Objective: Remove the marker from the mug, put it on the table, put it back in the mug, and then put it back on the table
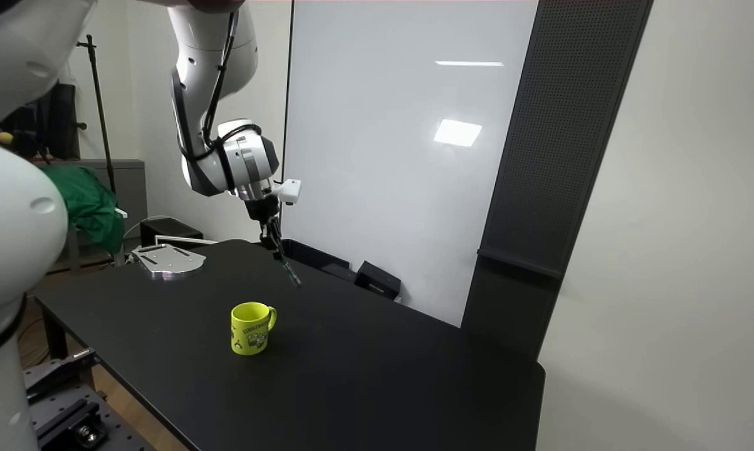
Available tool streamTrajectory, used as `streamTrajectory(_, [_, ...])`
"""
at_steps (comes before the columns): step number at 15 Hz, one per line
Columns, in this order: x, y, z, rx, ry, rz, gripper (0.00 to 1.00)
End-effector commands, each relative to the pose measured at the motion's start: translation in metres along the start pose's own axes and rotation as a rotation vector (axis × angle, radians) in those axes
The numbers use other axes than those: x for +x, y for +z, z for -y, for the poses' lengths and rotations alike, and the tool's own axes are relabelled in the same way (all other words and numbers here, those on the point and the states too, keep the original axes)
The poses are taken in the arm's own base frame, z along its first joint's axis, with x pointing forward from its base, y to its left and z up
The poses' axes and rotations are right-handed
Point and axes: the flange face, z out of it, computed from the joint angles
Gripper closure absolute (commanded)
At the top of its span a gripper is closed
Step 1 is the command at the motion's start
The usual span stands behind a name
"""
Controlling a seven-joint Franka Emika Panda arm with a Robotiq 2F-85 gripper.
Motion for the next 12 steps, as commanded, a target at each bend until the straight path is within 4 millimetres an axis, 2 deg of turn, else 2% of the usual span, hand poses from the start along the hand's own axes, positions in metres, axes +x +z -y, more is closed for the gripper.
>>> streamTrajectory(1, [-0.0001,-0.0005,-0.0003,0.001,0.0,0.0,0.82])
streamTrajectory(9, [0.0,-0.0006,-0.0004,0.0,0.0,-0.001,0.82])
streamTrajectory(10, [-0.0016,-0.0003,-0.0012,-0.002,-0.001,0.0,0.95])
streamTrajectory(12, [-0.0063,0.0012,-0.0036,-0.009,0.001,0.012,0.95])
